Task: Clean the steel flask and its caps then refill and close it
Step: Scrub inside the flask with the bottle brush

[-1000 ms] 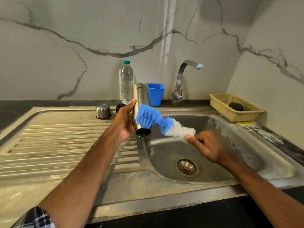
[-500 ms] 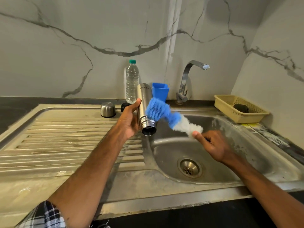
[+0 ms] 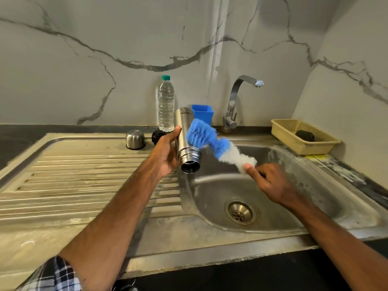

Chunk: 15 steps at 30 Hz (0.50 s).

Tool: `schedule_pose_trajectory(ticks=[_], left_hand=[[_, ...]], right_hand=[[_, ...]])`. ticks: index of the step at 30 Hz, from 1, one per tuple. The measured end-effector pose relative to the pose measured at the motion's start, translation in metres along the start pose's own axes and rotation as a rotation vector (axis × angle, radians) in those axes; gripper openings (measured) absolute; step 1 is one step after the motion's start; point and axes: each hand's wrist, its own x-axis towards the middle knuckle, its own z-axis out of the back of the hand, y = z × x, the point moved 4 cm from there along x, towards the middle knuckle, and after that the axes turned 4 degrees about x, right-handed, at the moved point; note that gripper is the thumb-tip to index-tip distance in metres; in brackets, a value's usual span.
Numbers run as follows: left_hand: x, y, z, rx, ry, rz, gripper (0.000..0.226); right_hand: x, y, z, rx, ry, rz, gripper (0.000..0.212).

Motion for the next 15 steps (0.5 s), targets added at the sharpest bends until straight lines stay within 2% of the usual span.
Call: schedule_pose_trajectory(ticks=[4,7,10,13,15], left_hand=[[0.001,-0.001,0.002,0.079,-0.01,0.012,0.062],[0.003,-0.001,0.005,0.023,-0.001,-0.002,0.058],[0.005,0.001,0.005,0.044,0.026,0.011,0.045],[0.005,0.006,0.001,0.086,0.026,0.021,0.053],[0.005,0.008,-0.004,0.11,0.03,0.021,0.047]], right_hand=[[-0.003,0.001,-0.004,-0.036,0.077,0.097,0.072],[0.0,-0.002,-0.002,-0.03,0.006,0.04,0.077],[0.0,-0.002,-0.005,-0.038,0.035,0.062,0.073],[0.0,-0.002,-0.002,-0.015,-0.012,-0.009,0.067],[0.0,-0.001,0.0,-0.016,-0.013,0.006,0.064]])
